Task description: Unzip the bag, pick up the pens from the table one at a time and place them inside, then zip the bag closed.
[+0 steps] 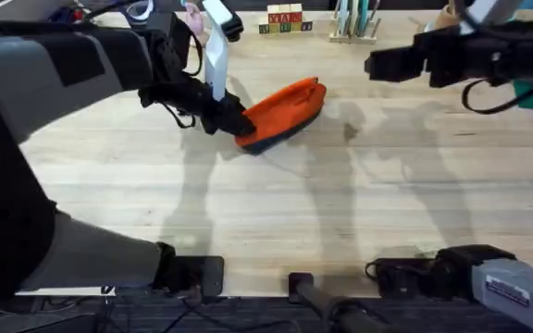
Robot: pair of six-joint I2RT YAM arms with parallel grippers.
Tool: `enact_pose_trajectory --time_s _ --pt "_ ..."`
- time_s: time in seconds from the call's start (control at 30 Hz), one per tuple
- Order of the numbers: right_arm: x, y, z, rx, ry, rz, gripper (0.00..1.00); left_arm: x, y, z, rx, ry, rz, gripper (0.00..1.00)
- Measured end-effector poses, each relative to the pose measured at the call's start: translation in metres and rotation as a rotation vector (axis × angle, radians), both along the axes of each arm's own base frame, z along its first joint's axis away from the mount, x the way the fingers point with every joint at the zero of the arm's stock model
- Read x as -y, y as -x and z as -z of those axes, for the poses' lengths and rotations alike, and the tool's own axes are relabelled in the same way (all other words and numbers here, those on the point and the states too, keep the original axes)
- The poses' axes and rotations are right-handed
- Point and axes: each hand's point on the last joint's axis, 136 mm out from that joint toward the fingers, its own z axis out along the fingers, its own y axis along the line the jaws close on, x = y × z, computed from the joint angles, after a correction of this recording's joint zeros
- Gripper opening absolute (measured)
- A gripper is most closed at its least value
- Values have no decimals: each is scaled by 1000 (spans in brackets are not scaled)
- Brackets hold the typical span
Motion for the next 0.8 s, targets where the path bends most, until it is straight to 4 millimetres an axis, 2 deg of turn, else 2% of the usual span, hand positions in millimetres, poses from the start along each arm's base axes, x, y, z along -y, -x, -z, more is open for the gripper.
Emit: enact_pose_trajectory --time_s 0.13,0.33,0.8 --pt "-16 0 11 -10 -3 -134 996 0 0 0 -1 0 0 43" --pt "-40 9 8 13 -73 -307 996 0 0 0 -1 0 0 43" --pt "-48 10 0 53 -96 -366 996 0 0 0 0 0 0 43"
